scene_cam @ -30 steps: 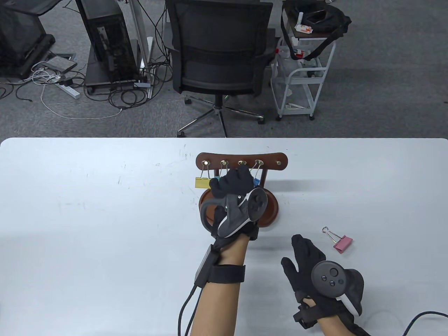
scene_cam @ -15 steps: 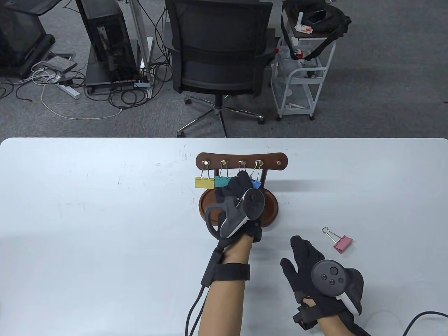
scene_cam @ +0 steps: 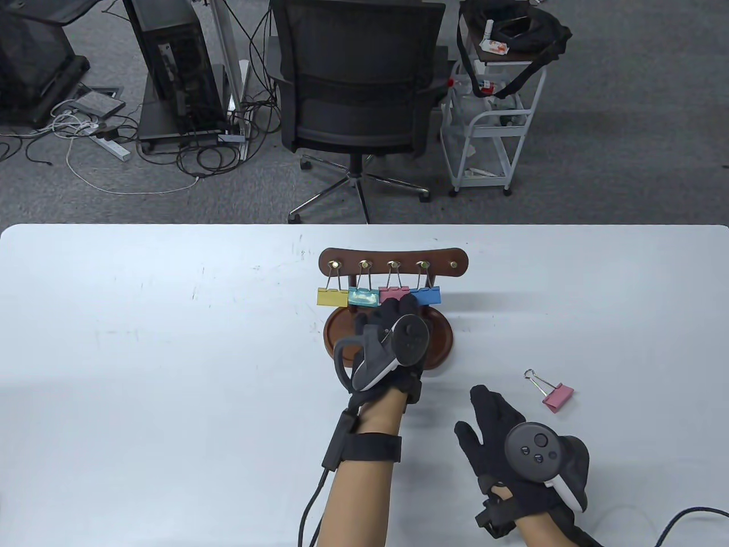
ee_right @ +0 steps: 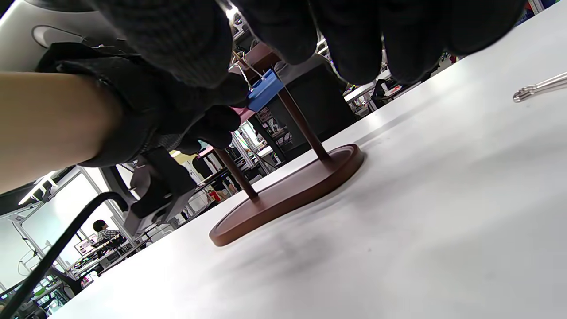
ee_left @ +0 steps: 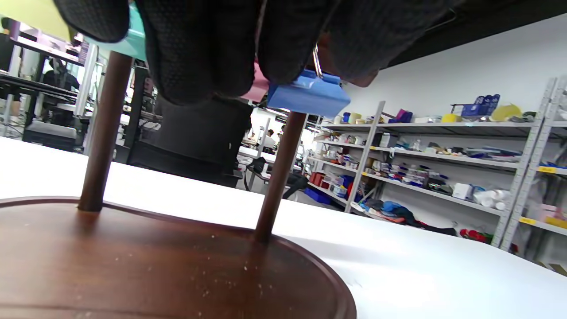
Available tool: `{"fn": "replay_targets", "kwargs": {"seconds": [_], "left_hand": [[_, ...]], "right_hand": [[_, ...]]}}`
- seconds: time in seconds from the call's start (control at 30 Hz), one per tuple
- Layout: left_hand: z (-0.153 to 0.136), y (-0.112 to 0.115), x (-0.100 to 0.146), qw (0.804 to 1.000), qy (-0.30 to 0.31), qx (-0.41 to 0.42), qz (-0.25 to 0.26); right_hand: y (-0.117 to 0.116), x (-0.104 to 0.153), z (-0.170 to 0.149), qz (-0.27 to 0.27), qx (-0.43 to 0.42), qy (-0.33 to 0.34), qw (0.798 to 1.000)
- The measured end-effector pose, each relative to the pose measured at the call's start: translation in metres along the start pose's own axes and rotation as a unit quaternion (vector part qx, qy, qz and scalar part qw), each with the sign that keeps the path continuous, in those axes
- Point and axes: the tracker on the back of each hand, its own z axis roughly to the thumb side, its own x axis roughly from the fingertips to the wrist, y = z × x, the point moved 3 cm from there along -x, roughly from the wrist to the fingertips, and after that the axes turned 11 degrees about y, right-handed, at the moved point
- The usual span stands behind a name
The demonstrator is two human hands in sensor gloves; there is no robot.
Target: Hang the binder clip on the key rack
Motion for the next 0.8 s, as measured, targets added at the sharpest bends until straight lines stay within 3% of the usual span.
{"fn": "replay_targets", "kwargs": {"seconds": [0.27,0.43,0.8], "left_hand": [[0.004,0.001,0.007,0.999,0.011,0.015,-0.03],[0.008,-0.011,0.02,0.999,0.032,0.008,-0.023],[0.012,-0.043,0.076,0.996,0.076,-0.042,-0.012]], "right_hand": [[-0.001,0.0,0.0,0.001,-0.002,-0.001,1.0],[-0.003,0.0,0.0,0.007,-0.003,-0.003,1.0],[-0.009,-0.002,0.0,0.021,-0.004,0.001,1.0]]}}
